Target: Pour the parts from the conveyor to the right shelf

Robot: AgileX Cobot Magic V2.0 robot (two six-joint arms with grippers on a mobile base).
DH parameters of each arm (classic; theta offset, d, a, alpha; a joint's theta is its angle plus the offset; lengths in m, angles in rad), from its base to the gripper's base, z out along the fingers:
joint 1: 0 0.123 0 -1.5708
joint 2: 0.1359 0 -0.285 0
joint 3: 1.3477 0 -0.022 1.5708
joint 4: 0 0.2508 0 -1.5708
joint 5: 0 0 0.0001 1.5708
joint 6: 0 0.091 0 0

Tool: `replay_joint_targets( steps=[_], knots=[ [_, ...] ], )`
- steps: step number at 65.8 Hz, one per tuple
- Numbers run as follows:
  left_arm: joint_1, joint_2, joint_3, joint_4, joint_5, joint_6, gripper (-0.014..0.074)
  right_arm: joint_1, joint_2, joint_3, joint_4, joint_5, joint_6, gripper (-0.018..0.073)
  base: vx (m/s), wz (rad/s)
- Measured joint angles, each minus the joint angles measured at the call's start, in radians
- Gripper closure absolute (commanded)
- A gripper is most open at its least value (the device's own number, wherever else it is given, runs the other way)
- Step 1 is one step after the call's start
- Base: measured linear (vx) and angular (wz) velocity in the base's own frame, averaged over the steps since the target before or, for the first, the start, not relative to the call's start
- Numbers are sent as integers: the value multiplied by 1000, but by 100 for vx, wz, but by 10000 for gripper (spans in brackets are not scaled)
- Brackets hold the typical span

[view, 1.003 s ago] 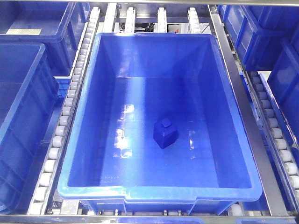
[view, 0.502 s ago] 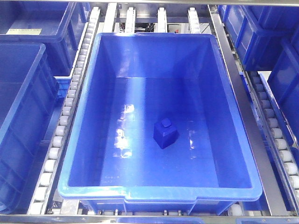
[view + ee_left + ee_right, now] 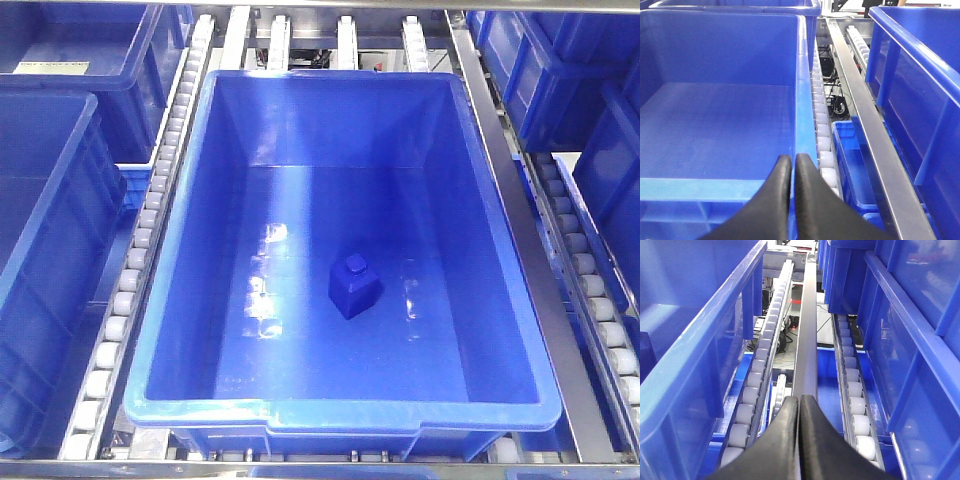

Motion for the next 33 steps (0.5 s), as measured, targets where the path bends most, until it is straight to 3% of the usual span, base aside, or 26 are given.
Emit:
replay_joint_targets(
  steps=[33],
  knots=[
    [0,0,0,0,0,0,603,0,0,0,0,4,0,568,0,0]
  ],
)
